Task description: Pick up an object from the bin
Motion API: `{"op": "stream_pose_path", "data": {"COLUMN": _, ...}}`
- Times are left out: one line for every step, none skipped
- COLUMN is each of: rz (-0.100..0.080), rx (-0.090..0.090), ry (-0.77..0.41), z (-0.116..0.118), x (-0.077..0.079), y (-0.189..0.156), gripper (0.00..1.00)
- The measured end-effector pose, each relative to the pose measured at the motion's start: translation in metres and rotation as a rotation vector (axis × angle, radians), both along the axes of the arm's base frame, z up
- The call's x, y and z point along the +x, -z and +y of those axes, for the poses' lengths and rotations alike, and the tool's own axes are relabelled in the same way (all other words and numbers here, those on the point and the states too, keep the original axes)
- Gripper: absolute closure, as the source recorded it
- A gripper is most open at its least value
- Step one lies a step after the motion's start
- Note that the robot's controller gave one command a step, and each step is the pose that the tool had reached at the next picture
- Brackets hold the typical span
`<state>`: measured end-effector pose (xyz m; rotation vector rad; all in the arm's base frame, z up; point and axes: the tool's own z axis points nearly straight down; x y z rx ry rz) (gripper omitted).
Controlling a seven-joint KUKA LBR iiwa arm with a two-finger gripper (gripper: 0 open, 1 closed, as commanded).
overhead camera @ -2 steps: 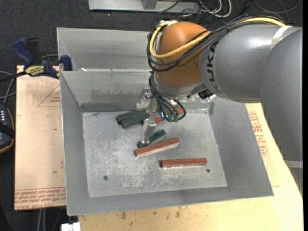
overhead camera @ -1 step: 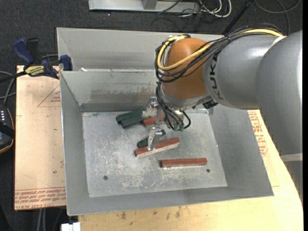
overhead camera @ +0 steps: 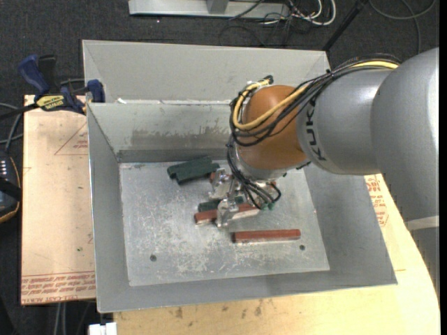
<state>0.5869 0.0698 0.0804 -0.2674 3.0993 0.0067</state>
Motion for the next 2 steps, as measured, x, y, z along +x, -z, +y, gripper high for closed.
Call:
{"op": "stream_pose_path", "data": {"rz": 0.000, "rx": 0.000, "ry": 0.000, "z": 0.000, "x": 0.000, "y": 0.000, "gripper": 1.00}}
{"op": "stream_pose_path", "data": {"rz": 0.030, "rx": -0.007, "ry": -0.069, "z": 0.006, "x": 0.005, "y": -0.190, "gripper": 1.00}}
